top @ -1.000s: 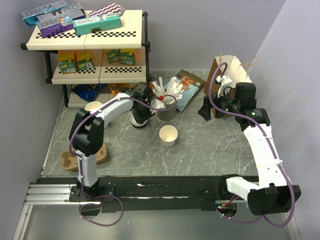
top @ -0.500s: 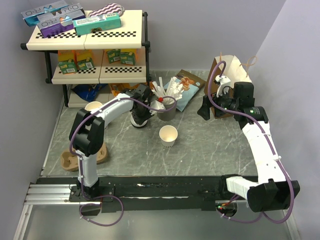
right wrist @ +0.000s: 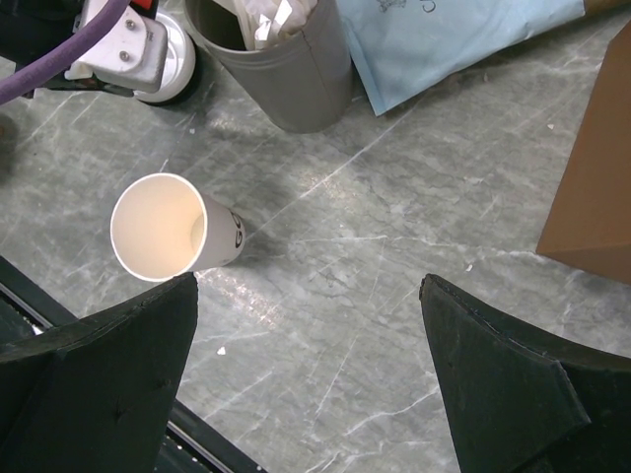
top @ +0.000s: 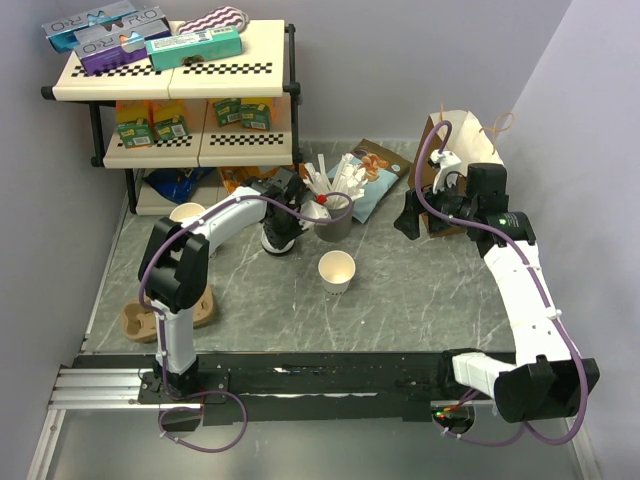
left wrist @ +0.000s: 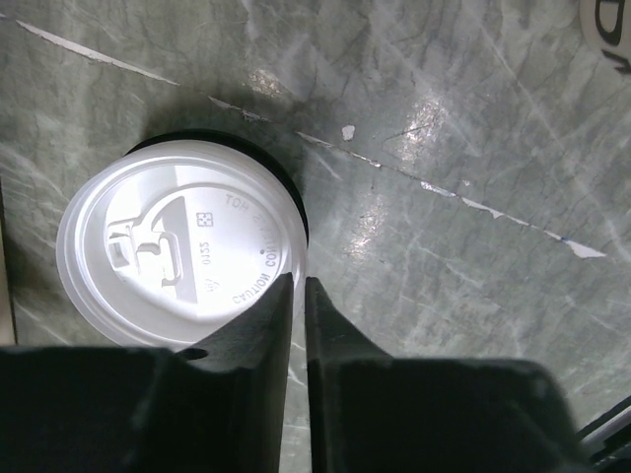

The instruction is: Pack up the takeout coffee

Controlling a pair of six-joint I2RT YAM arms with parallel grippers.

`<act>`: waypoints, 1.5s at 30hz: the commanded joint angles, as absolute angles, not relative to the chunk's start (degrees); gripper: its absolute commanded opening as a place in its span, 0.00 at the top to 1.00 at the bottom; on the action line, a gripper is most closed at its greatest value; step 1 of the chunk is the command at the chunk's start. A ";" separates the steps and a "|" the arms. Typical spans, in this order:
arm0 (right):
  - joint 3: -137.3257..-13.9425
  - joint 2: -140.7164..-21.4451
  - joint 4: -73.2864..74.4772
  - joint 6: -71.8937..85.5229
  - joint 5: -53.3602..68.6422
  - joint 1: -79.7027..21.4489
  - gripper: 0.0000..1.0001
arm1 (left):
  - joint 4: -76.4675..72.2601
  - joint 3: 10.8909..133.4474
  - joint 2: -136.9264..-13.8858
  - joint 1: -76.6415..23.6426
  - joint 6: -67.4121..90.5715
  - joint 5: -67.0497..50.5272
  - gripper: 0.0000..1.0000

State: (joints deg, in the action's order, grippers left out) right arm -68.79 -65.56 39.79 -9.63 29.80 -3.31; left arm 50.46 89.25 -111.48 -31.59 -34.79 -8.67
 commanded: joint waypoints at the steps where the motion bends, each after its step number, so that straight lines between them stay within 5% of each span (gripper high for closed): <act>1: -70.14 -65.39 37.79 -9.05 30.50 -2.99 0.00 | 49.57 89.12 -109.16 -31.99 -34.19 -8.61 0.80; 7: -69.87 -65.39 37.62 -8.79 30.67 -2.99 0.00 | 48.26 87.80 -110.04 -32.34 -34.01 -7.74 0.76; 22: -70.75 -66.27 37.53 -8.35 30.59 -2.99 0.00 | 49.57 90.25 -110.57 -32.34 -34.10 -7.21 0.99; 27: -71.28 -66.71 37.36 -8.09 30.59 -2.99 0.00 | 53.08 94.74 -109.08 -32.08 -31.38 -10.10 0.99; 32: -70.93 -66.27 36.83 -7.65 30.50 -2.90 0.00 | 55.99 98.53 -109.25 -24.70 -21.47 -26.09 0.99; 40: -70.05 -66.18 35.77 -7.30 30.23 -2.99 0.00 | 47.82 87.81 -99.85 -26.80 -20.82 -14.96 0.99; 45: -70.49 -67.32 34.98 -6.59 31.38 -2.90 0.00 | 51.67 92.27 -101.33 -25.49 -19.51 -23.11 0.99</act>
State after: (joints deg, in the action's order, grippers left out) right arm -68.79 -66.85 37.80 -7.55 30.02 -3.31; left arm 51.31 88.40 -102.39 -26.00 -21.47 -17.89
